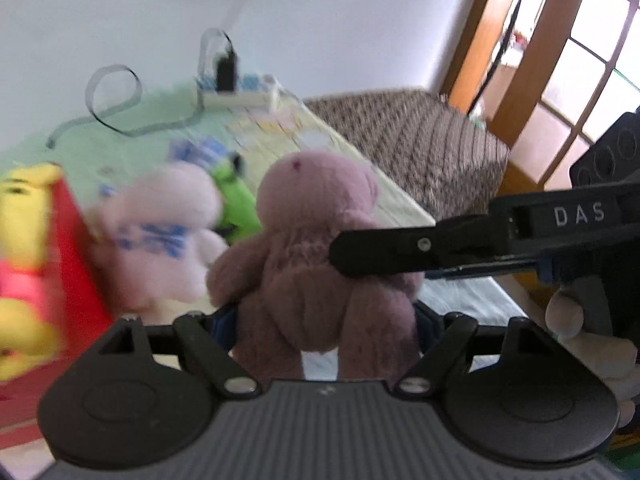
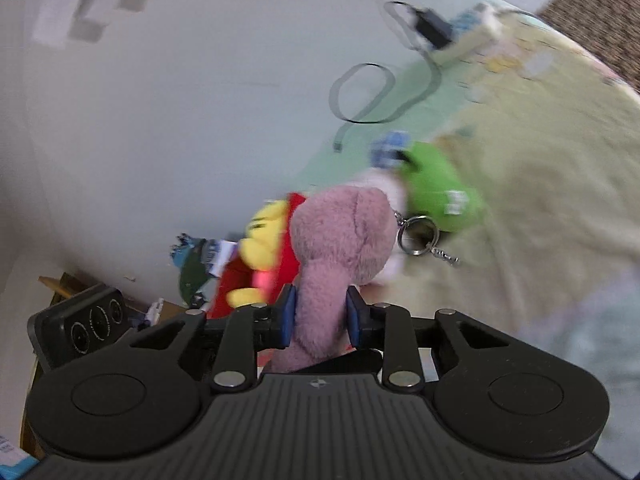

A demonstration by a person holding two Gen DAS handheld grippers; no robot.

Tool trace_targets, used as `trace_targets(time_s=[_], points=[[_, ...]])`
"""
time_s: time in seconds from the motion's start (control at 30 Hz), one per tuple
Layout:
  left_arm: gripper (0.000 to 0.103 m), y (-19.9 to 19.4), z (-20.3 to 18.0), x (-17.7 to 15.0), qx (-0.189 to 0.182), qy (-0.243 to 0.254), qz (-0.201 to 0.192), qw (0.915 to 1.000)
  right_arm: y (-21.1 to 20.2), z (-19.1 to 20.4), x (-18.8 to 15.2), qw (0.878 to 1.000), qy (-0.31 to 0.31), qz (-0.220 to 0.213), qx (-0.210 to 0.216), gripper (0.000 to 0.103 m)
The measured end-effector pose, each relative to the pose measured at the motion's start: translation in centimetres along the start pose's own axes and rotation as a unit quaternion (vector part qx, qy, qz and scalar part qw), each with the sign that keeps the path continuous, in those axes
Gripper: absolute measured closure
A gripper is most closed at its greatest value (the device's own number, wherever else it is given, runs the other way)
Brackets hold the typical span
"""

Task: Organize objects
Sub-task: 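Lift the teddy bear with the right tool and carry it to the red box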

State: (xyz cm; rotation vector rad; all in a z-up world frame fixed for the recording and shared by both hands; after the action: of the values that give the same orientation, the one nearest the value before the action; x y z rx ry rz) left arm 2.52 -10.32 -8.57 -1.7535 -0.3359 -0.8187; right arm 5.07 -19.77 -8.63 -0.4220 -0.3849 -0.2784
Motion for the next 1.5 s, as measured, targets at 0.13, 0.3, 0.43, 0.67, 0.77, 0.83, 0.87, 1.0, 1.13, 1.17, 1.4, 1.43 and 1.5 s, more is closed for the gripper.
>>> trace_targets(time_s=[0.13, 0.3, 0.43, 0.67, 0.77, 0.83, 0.87, 1.0, 1.13, 1.17, 1.4, 1.43, 1.5], points=[[0.022, -5.1, 3.0, 0.4, 0.014, -0.006, -0.047, 0.9988, 2.3, 4.9, -0.2, 0.999, -0.033, -0.008, 0.025, 0.075], [0.022, -10.4, 7.1, 0.8, 0.042, -0.007, -0.097, 0.9944, 6.5, 10.7, -0.3, 0.996, -0.074, -0.008, 0.056, 0.075], [0.022, -13.8, 11.3, 1.3, 0.057, -0.019, -0.125, 0.9903, 10.4, 14.4, -0.1, 0.993, -0.098, -0.003, 0.072, 0.075], [0.022, -17.1, 17.9, 1.9, 0.088, -0.026, -0.144, 0.9853, 16.3, 19.1, 0.2, 0.99, -0.123, 0.01, 0.066, 0.075], [0.022, -17.2, 19.9, 1.7, 0.089, -0.035, -0.142, 0.9853, 18.4, 19.9, 0.0, 0.989, -0.135, 0.019, 0.049, 0.075], [0.022, -16.5, 21.0, 1.4, 0.093, -0.041, -0.131, 0.9862, 19.7, 19.9, -0.3, 0.988, -0.148, 0.028, 0.029, 0.075], [0.022, -16.0, 21.6, 1.0, 0.092, -0.044, -0.124, 0.987, 20.4, 19.7, -0.5, 0.987, -0.156, 0.033, 0.017, 0.075], [0.022, -13.3, 23.8, -1.8, 0.086, -0.065, -0.085, 0.9905, 22.5, 17.2, -1.6, 0.986, -0.153, 0.061, -0.021, 0.075], [0.022, -9.9, 24.8, -3.8, 0.071, -0.087, -0.046, 0.9926, 23.8, 14.7, -2.7, 0.984, -0.151, 0.078, -0.055, 0.075], [0.022, -9.3, 25.0, -4.2, 0.07, -0.089, -0.038, 0.9929, 24.1, 14.1, -2.9, 0.983, -0.152, 0.081, -0.063, 0.075], [0.022, -5.0, 25.3, -6.5, 0.051, -0.097, 0.019, 0.9937, 25.4, 11.9, -3.1, 0.975, -0.168, 0.098, -0.103, 0.076], [0.022, -4.7, 25.2, -6.7, 0.051, -0.096, 0.024, 0.9937, 25.5, 11.6, -3.1, 0.975, -0.168, 0.099, -0.105, 0.076], [0.023, -4.1, 25.3, -6.8, 0.052, -0.096, 0.034, 0.9935, 25.7, 11.1, -3.1, 0.973, -0.173, 0.099, -0.113, 0.076]])
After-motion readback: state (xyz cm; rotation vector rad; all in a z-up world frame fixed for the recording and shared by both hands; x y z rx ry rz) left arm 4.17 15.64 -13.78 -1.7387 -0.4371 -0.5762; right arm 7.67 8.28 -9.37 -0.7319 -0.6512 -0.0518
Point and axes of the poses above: each gripper's, at about its wrist camera, not at the fingertips, and y roughly the way its jaws point, z to its left, x to its top, the point moved 8 cm from there along y, roughly the way its jaws point, and after that the axes turned 3 degrees about y, right-handed, at the moved point
